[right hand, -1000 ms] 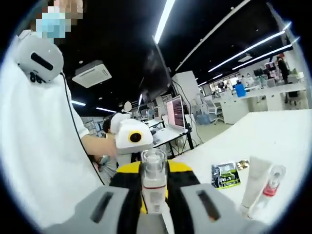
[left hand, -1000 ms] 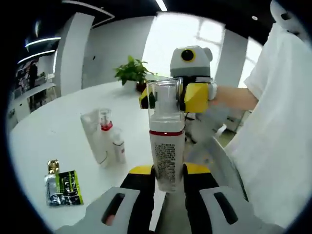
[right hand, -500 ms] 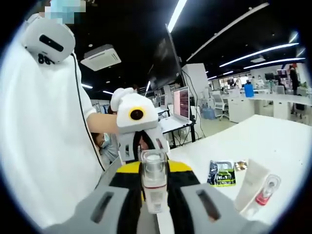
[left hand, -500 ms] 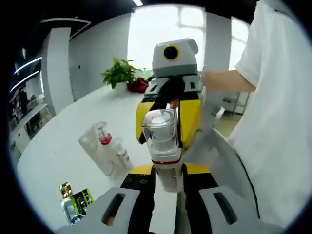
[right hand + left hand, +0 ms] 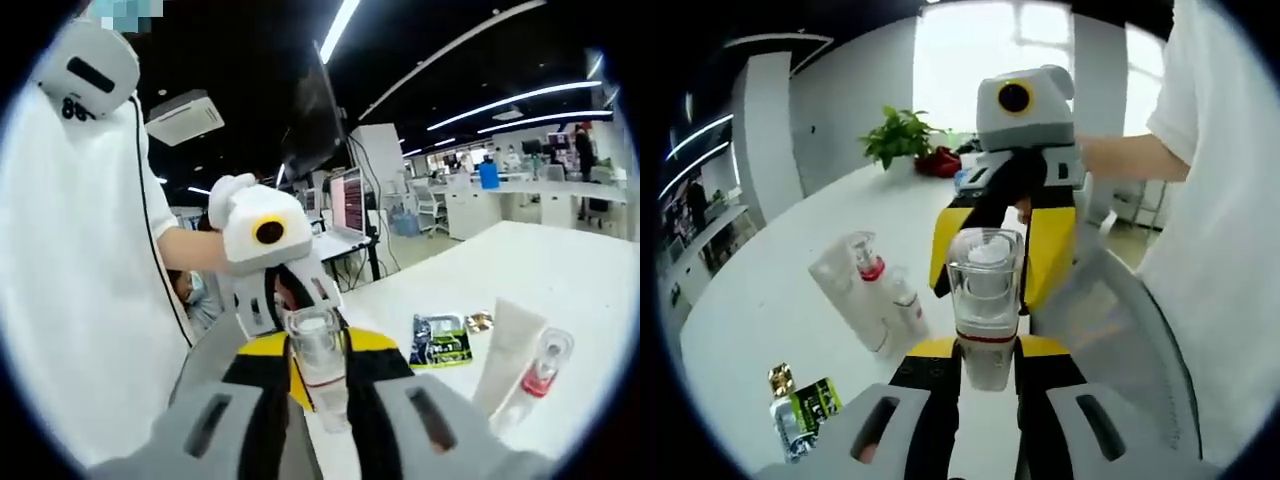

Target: Arrange the skincare products in the storage area until every visible bottle or jar stands upright without overlapping.

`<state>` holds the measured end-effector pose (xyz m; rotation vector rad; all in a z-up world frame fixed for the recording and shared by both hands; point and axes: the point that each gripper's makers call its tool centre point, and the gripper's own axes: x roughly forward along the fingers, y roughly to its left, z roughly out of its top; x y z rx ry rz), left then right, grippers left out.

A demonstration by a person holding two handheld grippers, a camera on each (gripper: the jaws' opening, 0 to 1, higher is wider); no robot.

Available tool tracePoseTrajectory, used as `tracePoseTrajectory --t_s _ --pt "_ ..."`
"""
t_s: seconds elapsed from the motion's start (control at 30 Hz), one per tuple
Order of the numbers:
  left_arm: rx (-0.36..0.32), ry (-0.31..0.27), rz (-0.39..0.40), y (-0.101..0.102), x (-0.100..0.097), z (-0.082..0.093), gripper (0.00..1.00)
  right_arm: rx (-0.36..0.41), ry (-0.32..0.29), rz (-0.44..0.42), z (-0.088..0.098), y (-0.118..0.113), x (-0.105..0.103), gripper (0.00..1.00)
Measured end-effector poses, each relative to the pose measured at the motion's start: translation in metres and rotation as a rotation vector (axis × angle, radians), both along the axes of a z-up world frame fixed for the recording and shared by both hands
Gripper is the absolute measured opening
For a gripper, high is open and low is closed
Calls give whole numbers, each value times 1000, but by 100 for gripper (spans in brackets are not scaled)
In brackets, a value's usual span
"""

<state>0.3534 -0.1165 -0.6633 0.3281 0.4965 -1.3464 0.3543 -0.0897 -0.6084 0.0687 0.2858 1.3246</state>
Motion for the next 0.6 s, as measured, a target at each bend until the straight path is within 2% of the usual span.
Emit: tracePoseTrajectory --t_s 0.37,0.6 --pt "39 8 6 -3 13 -29 17 -21 33 -142 -31 -5 17 22" --pt "42 17 -1 -7 20 -41 17 -26 59 -199 -43 -9 28 24"
